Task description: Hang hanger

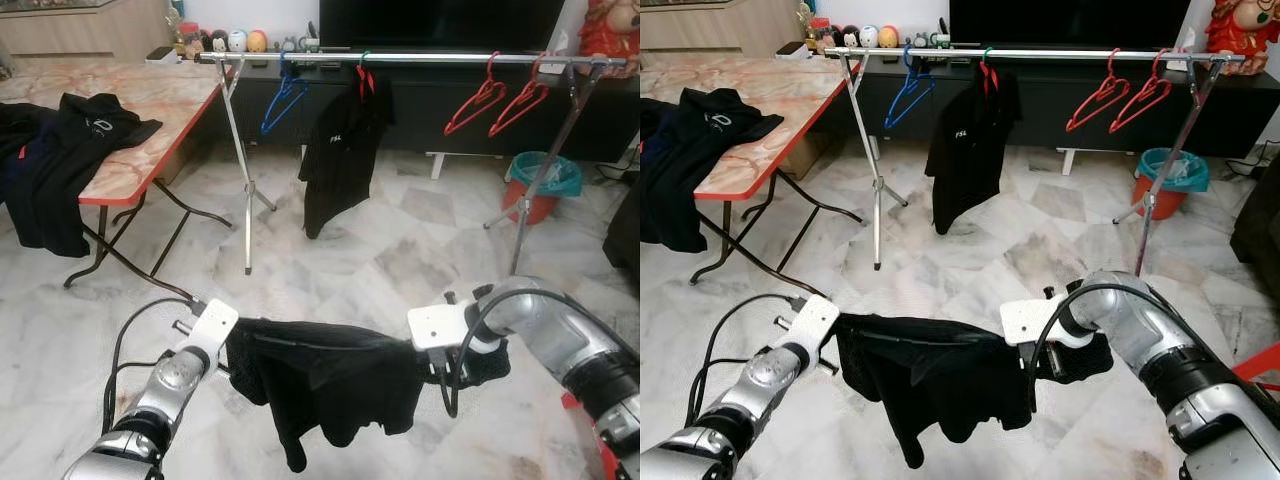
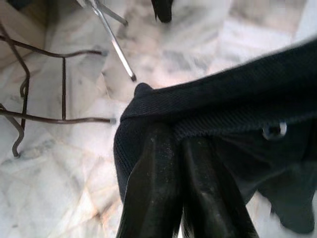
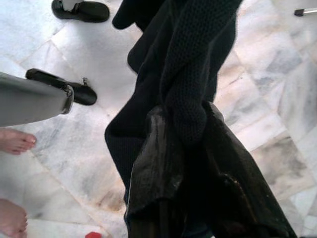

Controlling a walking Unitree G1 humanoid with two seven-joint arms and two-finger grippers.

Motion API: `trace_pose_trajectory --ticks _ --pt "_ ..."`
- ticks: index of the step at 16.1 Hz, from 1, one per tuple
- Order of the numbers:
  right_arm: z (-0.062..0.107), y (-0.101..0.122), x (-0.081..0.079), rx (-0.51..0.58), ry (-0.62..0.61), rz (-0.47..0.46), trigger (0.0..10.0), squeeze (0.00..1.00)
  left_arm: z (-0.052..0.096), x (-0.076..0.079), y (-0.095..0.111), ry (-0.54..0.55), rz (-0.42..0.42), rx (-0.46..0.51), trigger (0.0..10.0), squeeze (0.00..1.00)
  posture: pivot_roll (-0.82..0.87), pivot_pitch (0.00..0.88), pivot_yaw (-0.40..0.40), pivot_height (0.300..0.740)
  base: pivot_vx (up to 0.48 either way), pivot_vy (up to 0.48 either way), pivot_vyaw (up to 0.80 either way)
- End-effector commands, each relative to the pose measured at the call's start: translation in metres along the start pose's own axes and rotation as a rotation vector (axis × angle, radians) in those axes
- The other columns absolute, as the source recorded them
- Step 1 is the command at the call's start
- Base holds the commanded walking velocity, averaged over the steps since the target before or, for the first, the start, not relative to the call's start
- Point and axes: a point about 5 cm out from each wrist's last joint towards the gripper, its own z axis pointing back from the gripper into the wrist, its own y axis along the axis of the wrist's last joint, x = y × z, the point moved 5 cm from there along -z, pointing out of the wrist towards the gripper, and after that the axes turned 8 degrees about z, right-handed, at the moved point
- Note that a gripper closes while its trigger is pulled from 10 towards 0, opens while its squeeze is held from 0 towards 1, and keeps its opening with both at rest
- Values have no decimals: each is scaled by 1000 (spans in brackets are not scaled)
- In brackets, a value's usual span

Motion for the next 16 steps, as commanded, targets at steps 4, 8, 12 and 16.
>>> trace_pose_trajectory --ticks 4,8,12,16 --pt "1 -18 -15 -77 68 -29 0 0 4 -60 33 238 143 108 10000 0 -51 0 45 719 0 0 0" --pt "-2 -14 -16 -56 63 -35 0 0 1 -59 40 217 224 120 10000 0 -52 0 49 719 0 0 0" --pt "-5 -1 -12 13 35 -32 0 0 -1 -52 43 169 212 118 10000 0 -51 0 50 719 0 0 0" --pt "-5 14 -3 89 -15 -25 0 0 -4 -20 35 -6 8 71 10000 0 -52 0 51 719 0 0 0"
